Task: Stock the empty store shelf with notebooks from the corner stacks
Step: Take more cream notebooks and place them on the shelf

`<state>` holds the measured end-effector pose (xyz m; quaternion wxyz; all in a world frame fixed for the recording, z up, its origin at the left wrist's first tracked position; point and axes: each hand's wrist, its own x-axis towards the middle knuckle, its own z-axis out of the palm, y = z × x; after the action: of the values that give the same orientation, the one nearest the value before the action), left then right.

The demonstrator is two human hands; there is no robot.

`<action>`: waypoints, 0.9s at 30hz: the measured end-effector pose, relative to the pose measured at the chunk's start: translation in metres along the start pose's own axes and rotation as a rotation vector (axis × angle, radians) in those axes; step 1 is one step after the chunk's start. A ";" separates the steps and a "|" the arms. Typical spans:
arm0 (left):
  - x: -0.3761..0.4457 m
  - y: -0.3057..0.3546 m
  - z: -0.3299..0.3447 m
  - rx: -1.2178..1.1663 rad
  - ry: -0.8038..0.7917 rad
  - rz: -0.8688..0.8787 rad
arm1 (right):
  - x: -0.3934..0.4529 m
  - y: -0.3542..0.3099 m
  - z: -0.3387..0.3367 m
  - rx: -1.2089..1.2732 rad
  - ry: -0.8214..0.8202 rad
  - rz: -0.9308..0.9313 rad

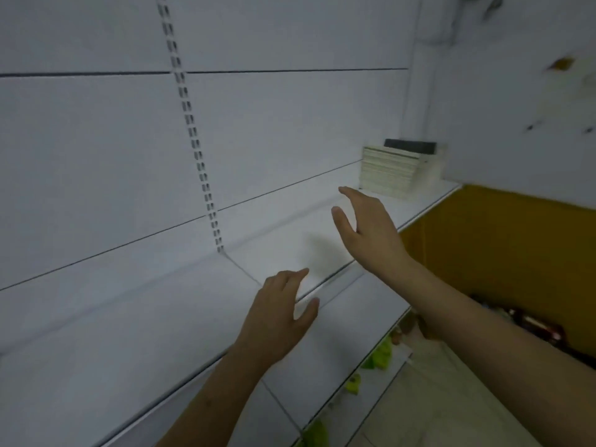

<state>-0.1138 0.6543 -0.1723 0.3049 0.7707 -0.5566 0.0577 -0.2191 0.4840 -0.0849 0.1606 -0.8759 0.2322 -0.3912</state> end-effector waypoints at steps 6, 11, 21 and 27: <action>0.127 0.075 0.112 -0.017 -0.044 0.108 | 0.038 0.154 -0.099 -0.092 0.117 0.119; 0.218 0.116 0.175 -0.017 -0.053 0.161 | 0.084 0.242 -0.149 -0.105 0.178 0.158; 0.351 0.099 0.259 -0.036 -0.055 0.149 | 0.187 0.351 -0.112 -0.045 0.124 0.159; 0.434 0.055 0.279 -0.185 -0.145 0.036 | 0.270 0.405 -0.056 -0.126 -0.104 0.133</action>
<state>-0.0700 0.1371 -0.1895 0.3324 0.7315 -0.5937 -0.0443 -0.2175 -0.0063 -0.0712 0.1428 -0.8859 0.3055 -0.3185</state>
